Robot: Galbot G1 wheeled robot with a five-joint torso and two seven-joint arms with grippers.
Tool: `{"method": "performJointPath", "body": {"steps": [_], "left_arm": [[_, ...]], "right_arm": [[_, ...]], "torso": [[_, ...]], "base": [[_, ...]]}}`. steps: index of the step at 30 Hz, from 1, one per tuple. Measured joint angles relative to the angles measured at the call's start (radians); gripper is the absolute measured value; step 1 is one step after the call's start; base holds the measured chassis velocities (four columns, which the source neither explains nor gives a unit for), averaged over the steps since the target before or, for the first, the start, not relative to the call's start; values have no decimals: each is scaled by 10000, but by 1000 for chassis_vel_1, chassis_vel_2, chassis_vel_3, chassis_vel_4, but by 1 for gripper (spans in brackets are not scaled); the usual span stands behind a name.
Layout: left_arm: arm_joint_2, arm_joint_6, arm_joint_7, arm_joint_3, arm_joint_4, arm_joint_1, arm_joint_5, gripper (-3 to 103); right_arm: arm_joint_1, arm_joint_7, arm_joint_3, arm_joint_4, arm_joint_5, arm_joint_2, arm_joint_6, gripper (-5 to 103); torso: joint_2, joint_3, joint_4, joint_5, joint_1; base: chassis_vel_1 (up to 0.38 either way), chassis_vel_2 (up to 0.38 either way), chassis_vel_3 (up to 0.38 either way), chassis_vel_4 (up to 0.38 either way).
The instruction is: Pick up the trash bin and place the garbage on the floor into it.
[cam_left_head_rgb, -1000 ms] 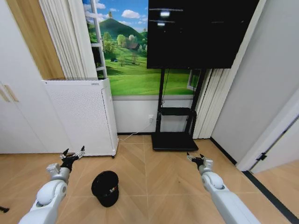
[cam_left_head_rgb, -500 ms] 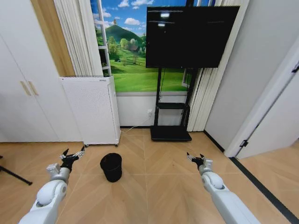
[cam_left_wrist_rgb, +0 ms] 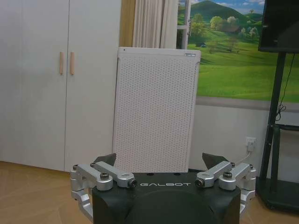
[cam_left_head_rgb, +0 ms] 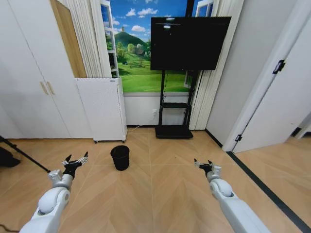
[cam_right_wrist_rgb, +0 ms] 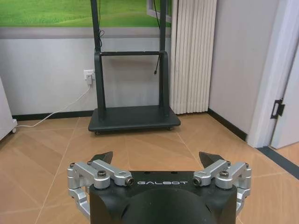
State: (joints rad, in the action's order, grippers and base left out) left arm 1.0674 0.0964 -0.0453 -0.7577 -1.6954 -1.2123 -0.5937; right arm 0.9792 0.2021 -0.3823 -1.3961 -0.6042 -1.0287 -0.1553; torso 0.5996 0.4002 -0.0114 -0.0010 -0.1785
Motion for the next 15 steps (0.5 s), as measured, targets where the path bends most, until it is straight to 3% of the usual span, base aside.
{"method": "performJointPath", "body": {"steps": [4,5,8,15], "left_arm": [[-2,0,0,-5,-1,1,0,100],[0,2,-1,-1,0,-2,0,100],[0,1,-1,-3,0,-2,0,100],[0,1,-2,0,0,1,-1,100]], "right_arm": [[2,-1,3,0,0,-1,-1,100],[2,0,0,-1,0,0,-1,100],[2,-1,1,0,0,0,-1,100],[2,0,0,0,0,1,-1,100]], "torso": [[0,-2,1,25,2],[1,-4,0,-1,6],[3,-7,8,13,10],[-5,0,-5,10,1]], "base": [[350,-359,-369,356],[275,-269,-307,254],[258,-217,-279,238],[9,-25,-61,50]]}}
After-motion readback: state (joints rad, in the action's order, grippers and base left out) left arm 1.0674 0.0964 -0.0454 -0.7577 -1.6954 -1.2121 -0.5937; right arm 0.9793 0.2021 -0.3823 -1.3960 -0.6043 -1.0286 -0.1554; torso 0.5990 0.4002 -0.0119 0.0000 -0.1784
